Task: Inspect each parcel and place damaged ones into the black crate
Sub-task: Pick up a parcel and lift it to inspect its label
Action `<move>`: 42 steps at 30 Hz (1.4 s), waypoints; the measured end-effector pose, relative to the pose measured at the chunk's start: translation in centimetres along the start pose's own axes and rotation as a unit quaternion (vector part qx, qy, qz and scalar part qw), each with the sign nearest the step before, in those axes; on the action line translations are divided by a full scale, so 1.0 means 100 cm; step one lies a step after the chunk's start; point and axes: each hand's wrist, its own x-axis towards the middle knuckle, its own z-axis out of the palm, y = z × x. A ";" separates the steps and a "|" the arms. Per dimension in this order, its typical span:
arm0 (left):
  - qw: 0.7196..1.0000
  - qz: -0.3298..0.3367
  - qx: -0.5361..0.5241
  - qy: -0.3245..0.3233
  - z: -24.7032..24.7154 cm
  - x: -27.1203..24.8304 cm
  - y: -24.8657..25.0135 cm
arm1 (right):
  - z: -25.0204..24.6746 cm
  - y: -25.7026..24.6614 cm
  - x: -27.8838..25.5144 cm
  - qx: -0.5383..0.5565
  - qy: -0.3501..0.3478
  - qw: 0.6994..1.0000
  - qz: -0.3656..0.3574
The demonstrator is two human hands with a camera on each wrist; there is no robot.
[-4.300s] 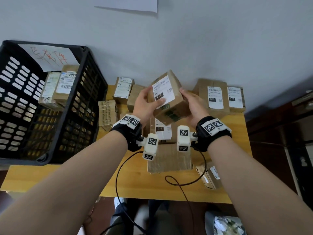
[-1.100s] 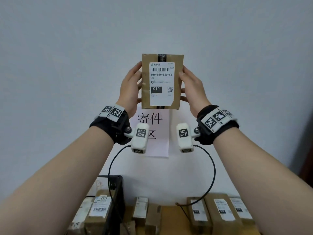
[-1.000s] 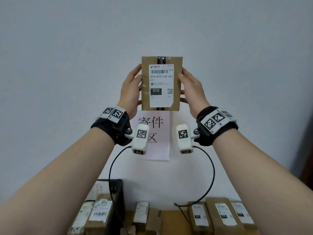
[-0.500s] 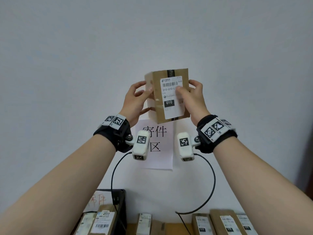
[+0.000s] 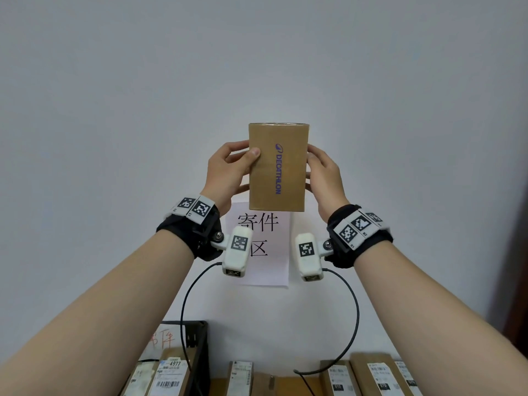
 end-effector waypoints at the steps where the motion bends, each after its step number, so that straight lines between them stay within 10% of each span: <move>1: 1.000 -0.002 -0.004 0.000 0.000 0.000 0.000 | 0.001 -0.001 0.001 0.003 -0.001 1.000 0.004; 26: 0.992 -0.097 0.066 -0.042 -0.006 0.012 -0.006 | -0.005 -0.003 -0.003 0.046 -0.023 0.998 0.036; 42: 0.999 0.020 -0.030 0.038 -0.001 0.014 -0.012 | -0.008 0.000 -0.002 0.063 -0.015 0.997 0.033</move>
